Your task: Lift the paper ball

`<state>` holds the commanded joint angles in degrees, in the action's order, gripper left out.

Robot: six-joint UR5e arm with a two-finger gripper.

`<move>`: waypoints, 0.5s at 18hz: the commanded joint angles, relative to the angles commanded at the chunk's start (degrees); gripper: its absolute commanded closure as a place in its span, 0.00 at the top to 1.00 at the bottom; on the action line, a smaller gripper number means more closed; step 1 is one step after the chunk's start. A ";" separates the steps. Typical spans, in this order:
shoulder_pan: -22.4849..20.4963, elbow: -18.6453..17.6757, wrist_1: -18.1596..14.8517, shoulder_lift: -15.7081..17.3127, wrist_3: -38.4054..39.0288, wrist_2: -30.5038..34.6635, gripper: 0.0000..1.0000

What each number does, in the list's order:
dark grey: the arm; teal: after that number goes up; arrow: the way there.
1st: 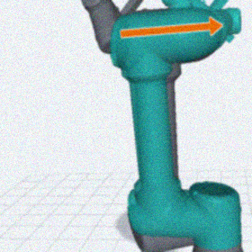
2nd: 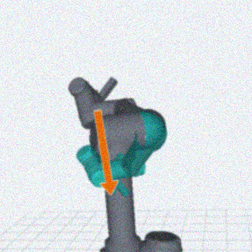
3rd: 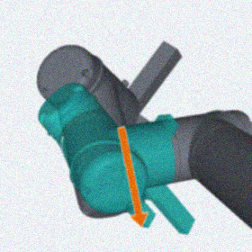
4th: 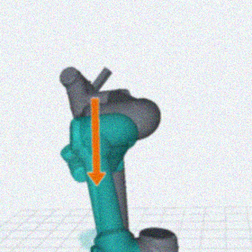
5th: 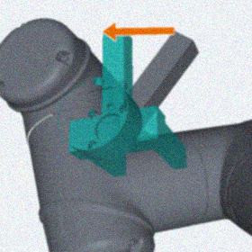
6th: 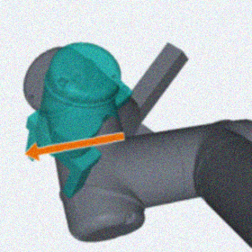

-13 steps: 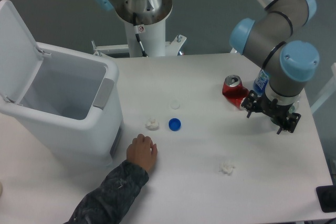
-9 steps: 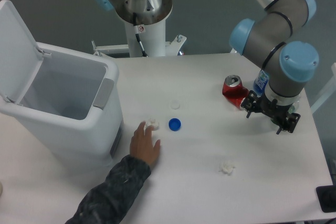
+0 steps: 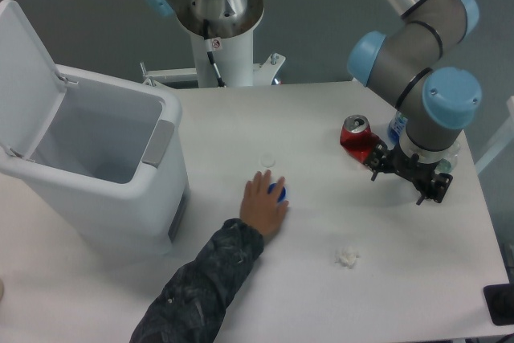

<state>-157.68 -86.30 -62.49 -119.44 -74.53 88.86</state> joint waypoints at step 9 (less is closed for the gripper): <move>2.99 -1.76 0.00 0.09 9.49 0.00 1.00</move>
<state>-154.69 -88.07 -62.49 -119.36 -65.04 88.86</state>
